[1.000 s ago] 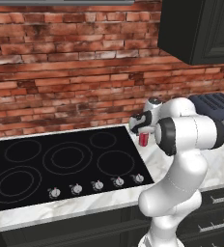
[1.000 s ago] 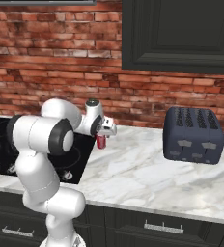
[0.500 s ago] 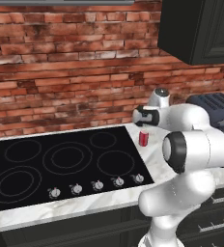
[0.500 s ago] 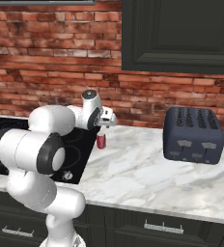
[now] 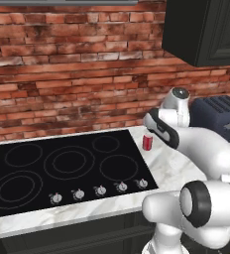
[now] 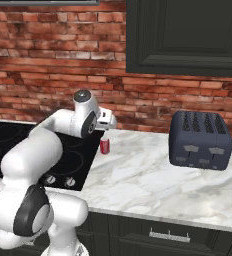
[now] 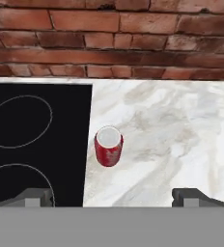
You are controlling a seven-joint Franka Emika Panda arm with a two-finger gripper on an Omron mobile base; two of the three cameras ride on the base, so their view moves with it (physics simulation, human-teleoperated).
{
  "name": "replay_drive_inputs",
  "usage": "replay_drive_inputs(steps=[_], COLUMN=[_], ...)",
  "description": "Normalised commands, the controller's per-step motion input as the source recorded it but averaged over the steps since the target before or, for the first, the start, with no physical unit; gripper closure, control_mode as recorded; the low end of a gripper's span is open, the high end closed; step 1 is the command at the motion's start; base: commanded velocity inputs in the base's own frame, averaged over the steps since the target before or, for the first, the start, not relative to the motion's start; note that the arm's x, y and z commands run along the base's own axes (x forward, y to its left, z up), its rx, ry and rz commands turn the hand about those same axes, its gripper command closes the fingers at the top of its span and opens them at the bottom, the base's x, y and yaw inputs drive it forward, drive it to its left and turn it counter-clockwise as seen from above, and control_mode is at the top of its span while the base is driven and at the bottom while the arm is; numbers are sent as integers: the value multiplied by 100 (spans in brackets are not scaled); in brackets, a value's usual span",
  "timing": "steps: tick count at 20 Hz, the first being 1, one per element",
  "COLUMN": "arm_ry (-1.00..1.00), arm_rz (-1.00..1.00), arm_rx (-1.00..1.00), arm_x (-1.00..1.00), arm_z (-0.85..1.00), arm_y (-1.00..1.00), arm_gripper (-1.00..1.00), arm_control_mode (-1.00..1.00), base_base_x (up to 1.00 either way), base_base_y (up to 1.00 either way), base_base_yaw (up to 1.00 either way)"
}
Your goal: Four empty soda cans are scattered around the kitchen. Gather all the cans and cluster them next to the stove for recycling.
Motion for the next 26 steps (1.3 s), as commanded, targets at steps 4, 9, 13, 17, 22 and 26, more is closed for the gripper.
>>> replay_drive_inputs(steps=[4,9,13,17,22,26], arm_ry=[3,15,25,25,23,16], arm_rz=[0,0,0,0,0,0], arm_rx=[0,0,0,2,3,1], arm_x=[-65,-77,-70,-66,-68,-65], arm_z=[57,42,34,31,23,7], arm_y=[0,0,0,1,0,0], arm_gripper=[-100,-100,-100,-100,-100,-100], arm_control_mode=[-100,-100,-100,-100,-100,-100], base_base_x=[0,0,0,0,0,0], base_base_y=[0,0,0,0,0,0], base_base_yaw=[0,0,0,0,0,0])
